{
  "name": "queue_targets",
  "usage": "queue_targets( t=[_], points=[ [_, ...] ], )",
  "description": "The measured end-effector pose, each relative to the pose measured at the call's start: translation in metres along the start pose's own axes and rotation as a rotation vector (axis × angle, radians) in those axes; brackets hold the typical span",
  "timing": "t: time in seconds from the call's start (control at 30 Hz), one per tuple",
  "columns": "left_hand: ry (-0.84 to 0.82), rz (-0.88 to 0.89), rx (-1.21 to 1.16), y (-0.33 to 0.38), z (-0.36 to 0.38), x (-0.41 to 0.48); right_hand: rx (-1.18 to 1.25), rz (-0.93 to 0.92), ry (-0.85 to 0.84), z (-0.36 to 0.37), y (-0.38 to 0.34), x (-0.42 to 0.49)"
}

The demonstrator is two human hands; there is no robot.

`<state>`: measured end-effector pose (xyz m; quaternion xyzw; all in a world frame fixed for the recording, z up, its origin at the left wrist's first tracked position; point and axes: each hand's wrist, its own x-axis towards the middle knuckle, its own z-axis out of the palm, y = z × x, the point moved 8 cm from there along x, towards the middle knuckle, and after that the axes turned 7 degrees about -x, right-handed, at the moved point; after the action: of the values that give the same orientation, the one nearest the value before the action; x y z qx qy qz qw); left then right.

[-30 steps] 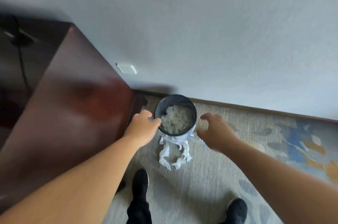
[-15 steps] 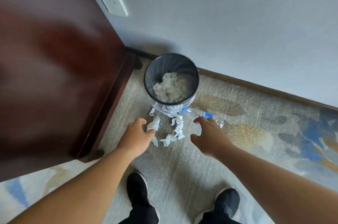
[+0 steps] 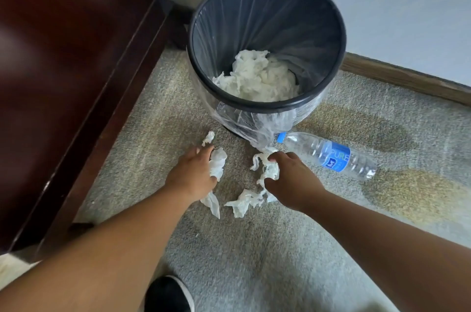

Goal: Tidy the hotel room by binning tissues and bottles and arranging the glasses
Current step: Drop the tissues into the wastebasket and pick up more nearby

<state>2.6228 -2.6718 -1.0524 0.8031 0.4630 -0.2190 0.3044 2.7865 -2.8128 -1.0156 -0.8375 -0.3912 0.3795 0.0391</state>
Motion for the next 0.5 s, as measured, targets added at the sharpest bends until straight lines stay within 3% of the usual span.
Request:
queue_targets(
  t=[0.17, 0.3, 0.5],
  points=[
    [0.157, 0.029, -0.179, 0.005, 0.0, 0.057, 0.001, 0.011, 0.017, 0.016, 0.012, 0.021],
    [0.031, 0.071, -0.004, 0.01, 0.013, 0.074, -0.017, 0.01, 0.019, 0.017, 0.013, 0.022],
    [-0.081, 0.254, 0.171, 0.013, 0.035, 0.03, -0.04, -0.033, 0.047, 0.015, 0.003, 0.024]
  ],
)
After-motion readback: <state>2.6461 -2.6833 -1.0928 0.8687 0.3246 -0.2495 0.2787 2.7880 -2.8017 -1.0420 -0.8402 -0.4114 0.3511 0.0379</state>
